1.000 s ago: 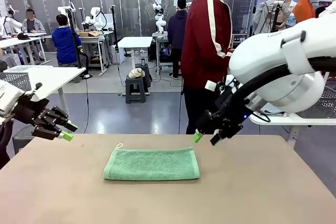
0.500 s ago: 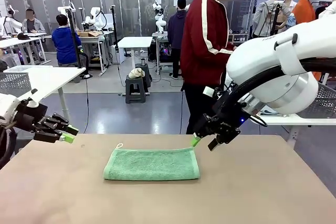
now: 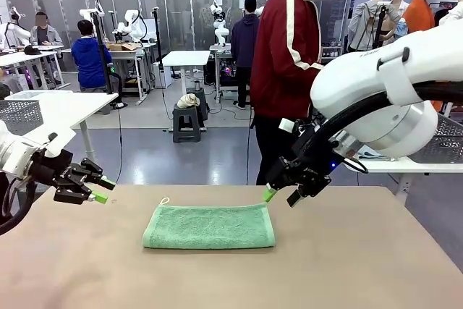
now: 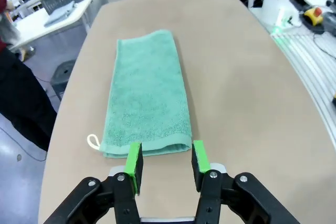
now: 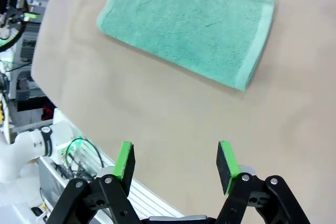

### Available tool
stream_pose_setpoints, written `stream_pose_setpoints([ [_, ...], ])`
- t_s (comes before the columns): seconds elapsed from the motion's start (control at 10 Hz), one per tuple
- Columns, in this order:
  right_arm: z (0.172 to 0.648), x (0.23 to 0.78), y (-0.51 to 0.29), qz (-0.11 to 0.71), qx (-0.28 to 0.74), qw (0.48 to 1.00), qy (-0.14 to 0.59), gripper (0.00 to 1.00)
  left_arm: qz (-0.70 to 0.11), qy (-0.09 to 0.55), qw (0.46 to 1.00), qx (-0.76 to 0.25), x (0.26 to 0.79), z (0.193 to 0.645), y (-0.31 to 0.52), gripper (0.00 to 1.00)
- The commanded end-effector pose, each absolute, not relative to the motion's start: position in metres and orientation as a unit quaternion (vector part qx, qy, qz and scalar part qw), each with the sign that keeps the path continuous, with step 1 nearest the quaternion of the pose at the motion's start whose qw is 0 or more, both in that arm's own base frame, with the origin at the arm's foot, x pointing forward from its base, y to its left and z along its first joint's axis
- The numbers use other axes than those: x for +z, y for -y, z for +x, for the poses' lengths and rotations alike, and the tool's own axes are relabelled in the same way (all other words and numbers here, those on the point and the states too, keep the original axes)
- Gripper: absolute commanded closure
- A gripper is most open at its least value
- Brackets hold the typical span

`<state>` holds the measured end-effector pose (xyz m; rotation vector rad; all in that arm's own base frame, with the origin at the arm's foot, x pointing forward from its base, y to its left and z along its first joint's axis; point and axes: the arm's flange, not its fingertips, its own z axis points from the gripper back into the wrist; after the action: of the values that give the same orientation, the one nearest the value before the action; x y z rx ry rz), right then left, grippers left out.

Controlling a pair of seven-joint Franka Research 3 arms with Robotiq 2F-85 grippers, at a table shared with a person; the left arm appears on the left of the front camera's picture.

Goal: Fold the towels and place them in the basket.
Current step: When a person lays out a Towel with hook on the table, fold it in half twice.

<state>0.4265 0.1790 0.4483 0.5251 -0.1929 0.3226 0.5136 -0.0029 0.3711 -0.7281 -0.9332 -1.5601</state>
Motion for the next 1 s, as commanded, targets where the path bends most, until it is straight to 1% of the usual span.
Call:
stream_pose_setpoints([
  [0.0, 0.442, 0.437, -0.205, 0.200, 0.137, 0.965, 0.101, 0.21, -0.315, 0.391, 0.572, -0.649, 0.375, 0.512, 0.002, 0.50],
  [0.2, 0.458, 0.411, -0.226, 0.185, 0.085, 0.971, 0.124, 0.21, -0.315, 0.391, 0.572, -0.649, 0.375, 0.512, 0.002, 0.50],
  [0.4, 0.474, 0.387, -0.233, 0.197, 0.022, 0.972, 0.129, 0.21, -0.315, 0.391, 0.572, -0.649, 0.375, 0.512, 0.002, 0.50],
  [0.5, 0.481, 0.379, -0.231, 0.201, 0.022, 0.971, 0.125, 0.21, -0.315, 0.391, 0.572, -0.649, 0.375, 0.512, 0.002, 0.50],
  [0.9, 0.517, 0.344, -0.223, 0.154, 0.007, 0.981, 0.121, 0.21, -0.315, 0.391, 0.572, -0.649, 0.375, 0.512, 0.002, 0.50],
])
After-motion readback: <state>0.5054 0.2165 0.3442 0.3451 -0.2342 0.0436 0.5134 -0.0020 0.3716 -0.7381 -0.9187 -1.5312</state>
